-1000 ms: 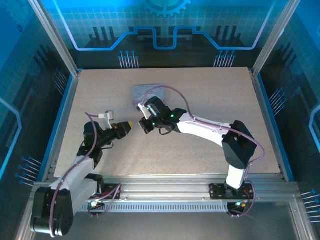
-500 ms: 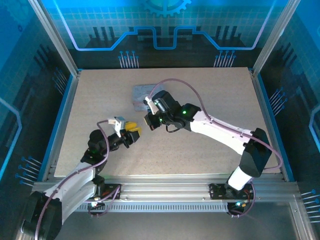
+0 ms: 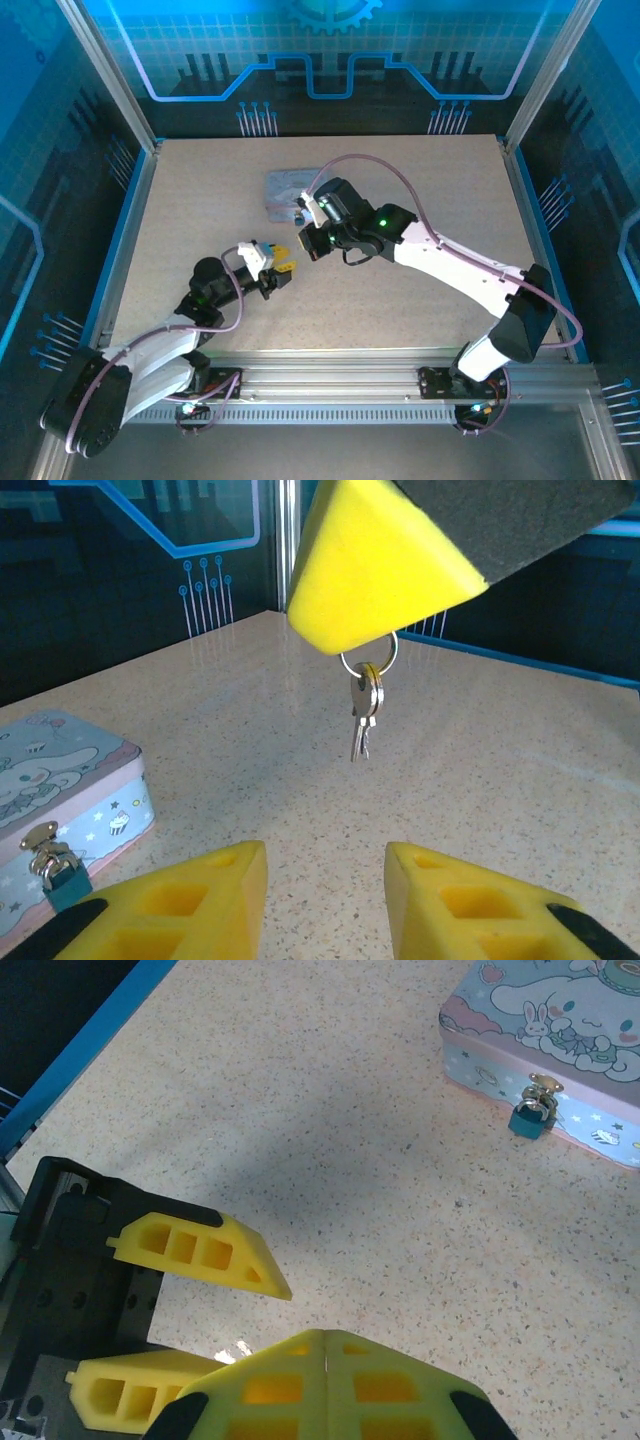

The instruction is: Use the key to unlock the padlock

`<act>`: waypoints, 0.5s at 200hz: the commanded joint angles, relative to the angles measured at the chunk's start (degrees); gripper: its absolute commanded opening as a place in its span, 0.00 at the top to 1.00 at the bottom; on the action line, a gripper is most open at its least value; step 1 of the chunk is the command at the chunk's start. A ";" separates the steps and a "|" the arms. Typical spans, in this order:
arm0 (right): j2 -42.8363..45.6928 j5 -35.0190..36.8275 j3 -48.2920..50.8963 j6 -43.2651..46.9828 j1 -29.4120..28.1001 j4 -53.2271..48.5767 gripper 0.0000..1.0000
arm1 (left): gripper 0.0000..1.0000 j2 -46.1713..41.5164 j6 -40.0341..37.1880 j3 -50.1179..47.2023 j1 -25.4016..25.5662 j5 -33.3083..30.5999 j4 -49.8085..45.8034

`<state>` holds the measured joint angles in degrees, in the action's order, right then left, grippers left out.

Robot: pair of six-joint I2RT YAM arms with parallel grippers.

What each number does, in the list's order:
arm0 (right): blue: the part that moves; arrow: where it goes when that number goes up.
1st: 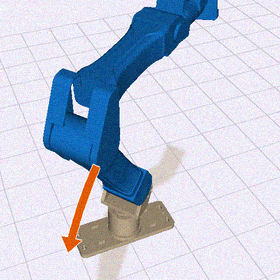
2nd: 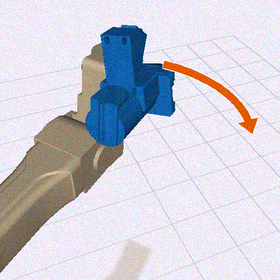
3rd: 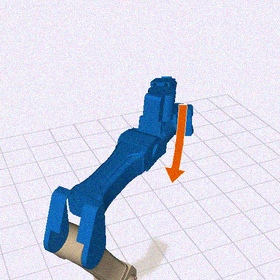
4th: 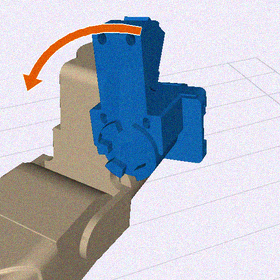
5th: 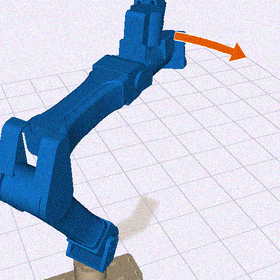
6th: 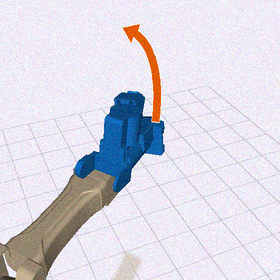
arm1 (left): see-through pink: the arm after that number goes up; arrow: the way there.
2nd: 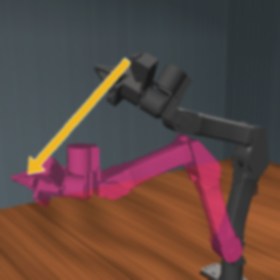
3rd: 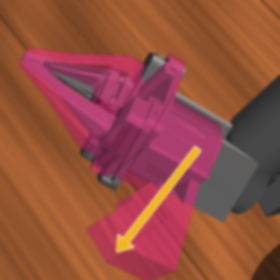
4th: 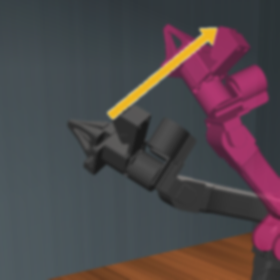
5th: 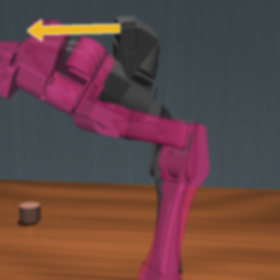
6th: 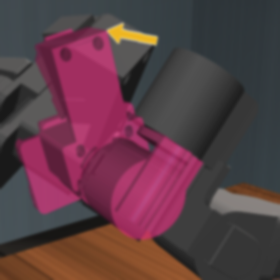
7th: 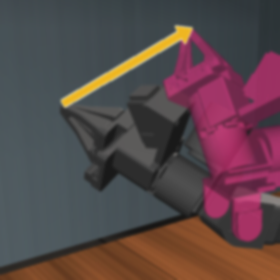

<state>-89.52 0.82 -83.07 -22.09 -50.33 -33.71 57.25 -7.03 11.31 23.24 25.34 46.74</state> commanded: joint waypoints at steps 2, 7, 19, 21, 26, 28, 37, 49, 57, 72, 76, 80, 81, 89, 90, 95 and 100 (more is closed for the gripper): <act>1.80 -1.42 -1.48 -0.72 0.94 -1.71 1.00 | 0.64 2.72 -4.72 2.83 1.23 2.03 4.60; 1.84 -1.55 -1.45 -0.72 0.98 -1.71 1.00 | 0.64 3.46 -4.83 3.07 1.55 1.99 5.36; 1.80 -1.77 -1.40 -0.76 1.11 -1.62 1.00 | 0.65 5.22 -5.19 3.30 2.34 1.89 7.31; 1.80 -1.85 -1.40 -0.81 1.15 -1.62 1.00 | 0.65 5.43 -5.19 3.28 2.40 1.72 7.75; 1.81 -1.87 -1.40 -0.77 1.16 -1.62 1.00 | 0.65 6.22 -5.19 3.38 2.71 1.68 8.80; 1.80 -1.94 -1.40 -0.77 1.16 -1.64 1.00 | 0.65 6.47 -5.19 3.37 2.75 1.52 9.20; 1.80 -2.00 -1.38 -0.84 1.13 -1.65 1.00 | 0.66 7.71 -5.32 3.45 3.26 1.05 10.69; 1.77 -2.18 -1.48 -0.77 1.18 -1.74 1.00 | 0.66 9.07 -5.62 3.74 3.69 0.45 12.14; 1.76 -2.32 -1.51 -0.77 1.20 -1.77 1.00 | 0.66 9.97 -5.82 3.88 3.95 0.30 12.81; 1.80 -2.26 -1.66 -0.73 1.24 -1.96 1.00 | 0.66 11.30 -5.91 4.03 4.06 0.18 14.51; 1.80 -2.24 -1.62 -0.68 1.24 -1.97 1.00 | 0.66 11.59 -5.90 4.03 4.14 -0.08 15.00; 1.80 -2.16 -1.66 -0.63 1.20 -1.97 1.00 | 0.66 11.91 -5.95 3.98 4.13 -0.26 15.46; 1.80 -2.19 -1.66 -0.66 1.24 -1.97 1.00 | 0.66 11.96 -5.97 3.98 4.15 -0.36 15.56; 1.73 -2.14 -1.66 -0.66 1.28 -1.98 1.00 | 0.67 12.26 -6.14 4.03 4.21 -0.77 16.13; 1.72 -2.14 -1.66 -0.67 1.28 -2.02 1.00 | 0.67 12.31 -6.19 4.00 4.24 -0.80 16.11; 1.71 -2.14 -1.62 -0.64 1.28 -1.97 1.00 | 0.68 12.41 -6.41 3.98 4.20 -1.03 16.25; 1.64 -2.14 -1.62 -0.61 1.29 -1.97 1.00 | 0.69 12.49 -6.61 3.98 4.28 -1.30 16.47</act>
<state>-89.45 -0.51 -83.07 -22.31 -49.80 -34.37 68.99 -11.16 13.58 26.87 25.06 57.93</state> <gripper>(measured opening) 0.045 0.331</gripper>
